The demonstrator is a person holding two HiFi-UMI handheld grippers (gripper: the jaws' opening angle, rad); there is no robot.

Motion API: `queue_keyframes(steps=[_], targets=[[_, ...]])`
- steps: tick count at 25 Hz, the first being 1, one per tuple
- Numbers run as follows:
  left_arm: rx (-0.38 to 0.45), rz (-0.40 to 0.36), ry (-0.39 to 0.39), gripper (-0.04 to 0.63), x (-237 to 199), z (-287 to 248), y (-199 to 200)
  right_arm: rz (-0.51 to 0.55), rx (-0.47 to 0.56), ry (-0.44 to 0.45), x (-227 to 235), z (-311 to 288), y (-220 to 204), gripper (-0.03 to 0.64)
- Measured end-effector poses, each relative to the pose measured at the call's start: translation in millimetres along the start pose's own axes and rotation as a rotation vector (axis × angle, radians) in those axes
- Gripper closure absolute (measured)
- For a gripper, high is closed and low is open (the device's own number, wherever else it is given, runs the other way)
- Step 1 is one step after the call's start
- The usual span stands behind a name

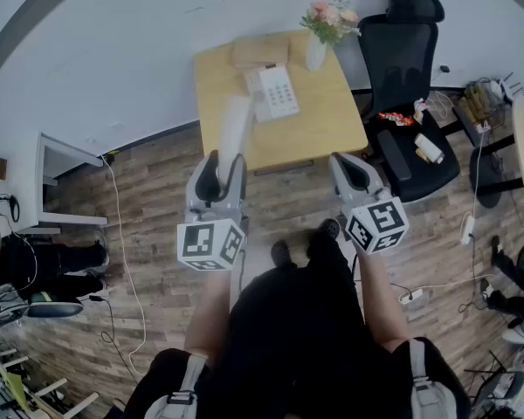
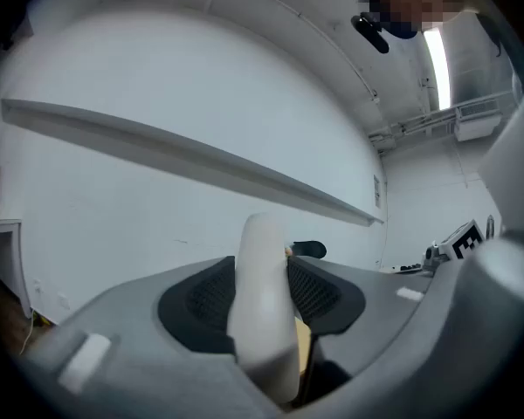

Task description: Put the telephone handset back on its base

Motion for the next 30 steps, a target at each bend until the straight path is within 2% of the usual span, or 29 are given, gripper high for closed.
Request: queue_keyframes(steps=[18,30], targets=[[-0.004,-0.005,-0.01,0.397,-13.9,12.0,0.2,0.019,0.037,-0.045,-21.9,7.8,7.1,0.614],[-0.018,-0.034,0.007,0.397,-4.8,1.1,-5.3,-0.021,0.057,-0.051,-4.7,12.4,1.1,0.614]])
Point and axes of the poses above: the fingertips, and each gripper's own axes: z backward along the fingers, x to its right, y out of its top, the point moved 6 cm from there along z, backward along the fingers, and after that the axes turned 13 degrees about y, right-handed, at the moved point
